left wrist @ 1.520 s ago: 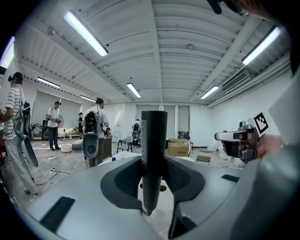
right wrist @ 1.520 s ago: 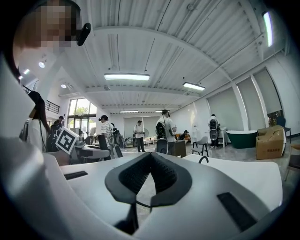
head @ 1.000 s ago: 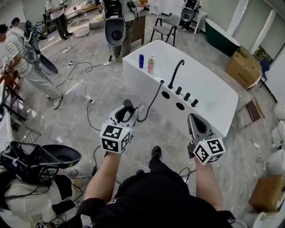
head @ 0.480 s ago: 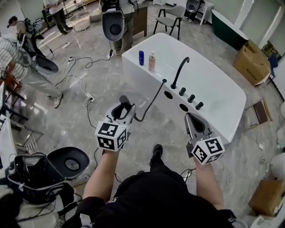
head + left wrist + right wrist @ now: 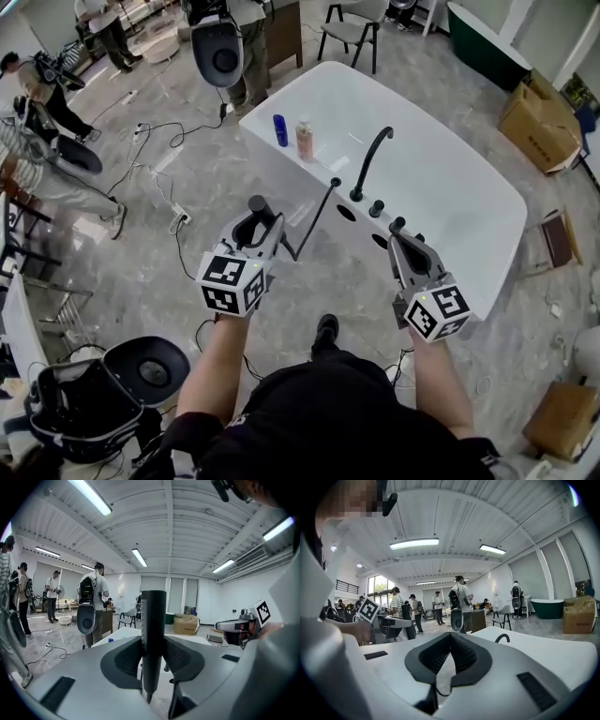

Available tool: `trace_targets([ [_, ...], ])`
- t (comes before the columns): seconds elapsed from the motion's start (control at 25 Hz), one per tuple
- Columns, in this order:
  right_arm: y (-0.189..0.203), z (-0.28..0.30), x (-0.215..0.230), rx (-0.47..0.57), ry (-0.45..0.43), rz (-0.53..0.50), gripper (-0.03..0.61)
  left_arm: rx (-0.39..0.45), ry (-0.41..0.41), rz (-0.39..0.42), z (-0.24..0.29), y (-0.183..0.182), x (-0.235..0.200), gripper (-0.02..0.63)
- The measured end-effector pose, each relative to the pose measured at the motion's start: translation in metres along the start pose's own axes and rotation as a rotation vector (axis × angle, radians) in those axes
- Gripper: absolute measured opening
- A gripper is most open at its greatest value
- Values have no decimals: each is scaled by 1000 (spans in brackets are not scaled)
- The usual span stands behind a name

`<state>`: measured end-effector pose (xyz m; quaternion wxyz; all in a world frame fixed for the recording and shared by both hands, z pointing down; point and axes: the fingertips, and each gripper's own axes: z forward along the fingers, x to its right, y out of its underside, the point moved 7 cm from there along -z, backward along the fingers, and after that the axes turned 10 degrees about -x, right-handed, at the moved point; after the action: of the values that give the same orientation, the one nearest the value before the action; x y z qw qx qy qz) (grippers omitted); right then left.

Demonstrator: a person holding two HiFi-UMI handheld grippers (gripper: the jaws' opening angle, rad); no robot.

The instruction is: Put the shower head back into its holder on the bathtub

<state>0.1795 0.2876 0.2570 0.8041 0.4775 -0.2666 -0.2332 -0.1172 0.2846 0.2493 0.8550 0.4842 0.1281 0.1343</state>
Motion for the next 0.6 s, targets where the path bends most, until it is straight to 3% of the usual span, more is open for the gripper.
trace_targets([
  [0.32,-16,35,60,22,-42,39,14,-22,-15,41,53,-37,5,143],
  [0.6,-37,49,75,33,-52,39,14,-2,-8,62,75,-67,-1,143],
])
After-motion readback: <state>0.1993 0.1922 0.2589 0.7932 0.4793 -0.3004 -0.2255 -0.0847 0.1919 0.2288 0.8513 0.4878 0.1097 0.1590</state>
